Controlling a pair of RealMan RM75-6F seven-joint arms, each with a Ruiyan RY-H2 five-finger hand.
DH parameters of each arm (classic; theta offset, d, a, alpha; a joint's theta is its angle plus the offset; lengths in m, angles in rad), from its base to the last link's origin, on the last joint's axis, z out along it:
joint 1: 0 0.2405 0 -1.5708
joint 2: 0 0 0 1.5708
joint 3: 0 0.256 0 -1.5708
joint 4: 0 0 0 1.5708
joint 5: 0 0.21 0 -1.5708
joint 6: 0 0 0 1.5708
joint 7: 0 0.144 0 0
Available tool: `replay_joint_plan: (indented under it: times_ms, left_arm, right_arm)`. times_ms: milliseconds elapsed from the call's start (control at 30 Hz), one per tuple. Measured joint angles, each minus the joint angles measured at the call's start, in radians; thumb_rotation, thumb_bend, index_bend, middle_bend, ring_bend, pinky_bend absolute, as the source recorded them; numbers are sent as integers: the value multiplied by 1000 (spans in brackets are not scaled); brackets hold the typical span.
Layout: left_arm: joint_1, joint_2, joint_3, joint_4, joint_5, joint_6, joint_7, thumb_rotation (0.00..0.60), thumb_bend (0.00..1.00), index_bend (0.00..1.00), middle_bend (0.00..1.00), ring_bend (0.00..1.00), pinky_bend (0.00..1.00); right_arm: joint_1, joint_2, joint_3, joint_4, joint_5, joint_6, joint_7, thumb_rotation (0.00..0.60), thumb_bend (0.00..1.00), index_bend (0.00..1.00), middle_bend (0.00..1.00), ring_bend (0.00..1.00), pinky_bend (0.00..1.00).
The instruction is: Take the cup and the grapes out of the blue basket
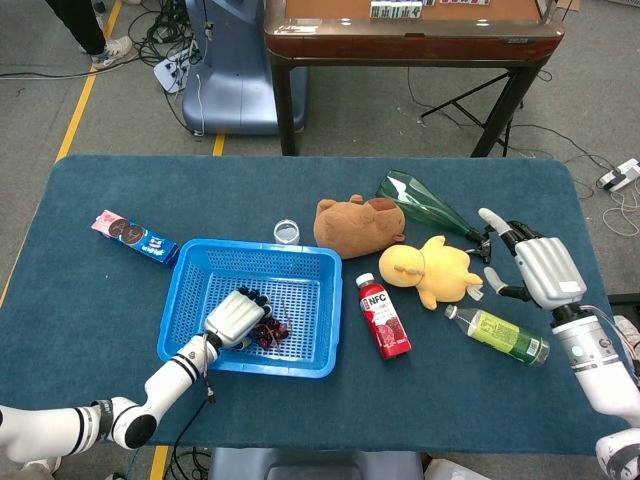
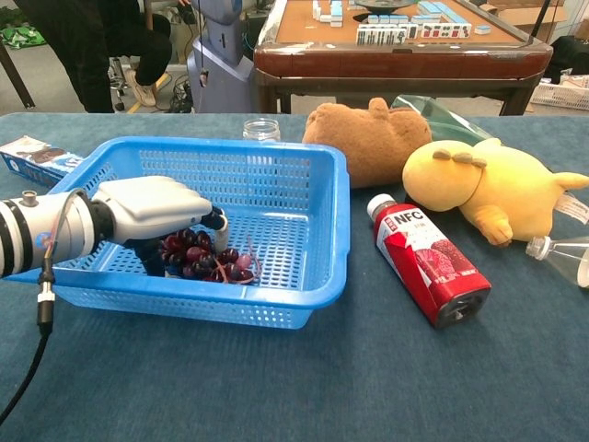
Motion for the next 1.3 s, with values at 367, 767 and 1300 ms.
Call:
replay_joint_plan:
  times_ms: [367, 767, 1300]
  left_arm:
    - [-2, -21, 4, 18, 2, 34, -18, 600, 316, 604, 454, 363, 285]
    - [12, -15, -5, 20, 37, 75, -86, 600, 338, 683, 684, 579, 462]
    - [102, 136, -76, -72, 115, 230, -326, 600, 338, 671, 698, 597, 499]
  right_arm:
    - [-10, -5, 5, 12, -7, 2, 17, 600, 362, 77, 251, 204, 385]
    - [-18, -7, 16, 17, -6, 6, 29, 600, 362, 77, 251, 204, 385]
    - [-24, -7, 23, 19, -20, 13, 45, 600, 361, 77, 251, 204, 385]
